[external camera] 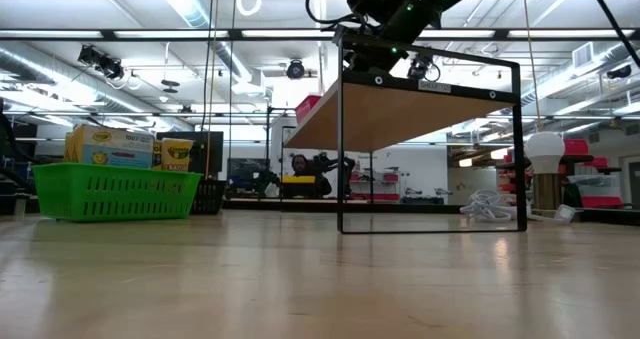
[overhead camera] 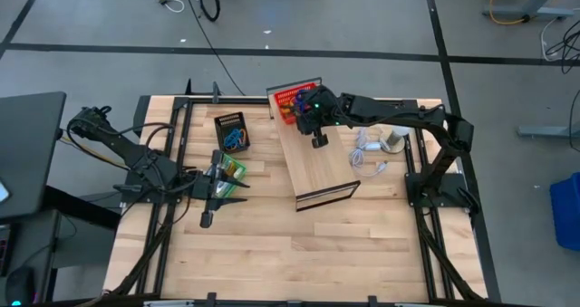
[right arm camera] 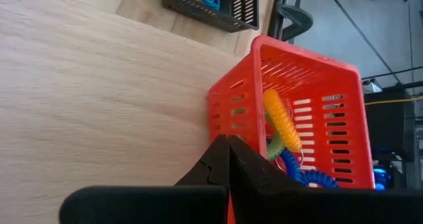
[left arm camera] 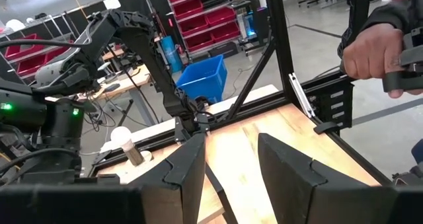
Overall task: Pick & Place Office Desk Supplies
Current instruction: Put the red basket with spring keychains on the shelf, then put the black basket with rubber bands on the shelf
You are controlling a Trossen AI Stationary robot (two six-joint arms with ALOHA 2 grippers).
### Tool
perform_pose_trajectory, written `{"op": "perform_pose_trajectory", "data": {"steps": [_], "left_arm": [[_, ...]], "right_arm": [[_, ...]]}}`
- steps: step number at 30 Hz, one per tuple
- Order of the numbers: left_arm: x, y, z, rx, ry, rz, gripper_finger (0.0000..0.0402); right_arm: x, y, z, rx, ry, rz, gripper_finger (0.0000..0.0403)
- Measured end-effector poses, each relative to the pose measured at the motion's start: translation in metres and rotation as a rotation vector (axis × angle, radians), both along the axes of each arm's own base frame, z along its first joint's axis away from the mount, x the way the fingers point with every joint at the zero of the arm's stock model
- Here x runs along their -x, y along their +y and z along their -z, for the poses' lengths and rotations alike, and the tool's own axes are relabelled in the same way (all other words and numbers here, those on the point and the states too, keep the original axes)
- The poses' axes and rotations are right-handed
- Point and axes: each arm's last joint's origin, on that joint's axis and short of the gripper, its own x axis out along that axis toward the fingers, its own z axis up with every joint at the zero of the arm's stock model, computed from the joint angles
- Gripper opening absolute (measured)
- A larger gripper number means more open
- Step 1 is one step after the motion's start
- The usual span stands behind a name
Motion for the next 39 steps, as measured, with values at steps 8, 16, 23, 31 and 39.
{"op": "perform_pose_trajectory", "data": {"steps": [8,16,23,31,39], "left_arm": [[0.000,0.000,0.000,0.003,0.000,0.000,0.0146],[0.000,0.000,0.000,0.004,0.000,0.000,0.0146],[0.000,0.000,0.000,0.005,0.001,-0.001,0.0146],[0.001,0.001,0.007,0.032,0.069,-0.036,0.0146],[-0.003,-0.001,0.046,0.147,0.357,-0.211,0.0146]], "right_arm": [[-0.002,-0.006,0.002,0.039,-0.004,0.014,0.0000],[-0.004,-0.007,0.004,0.045,-0.008,0.019,0.0000],[-0.005,0.012,0.007,0.035,0.055,-0.009,0.0000],[-0.018,0.093,0.004,0.015,0.063,-0.210,0.0004],[-0.011,0.171,-0.017,-0.406,-0.066,-0.560,0.0036]]}}
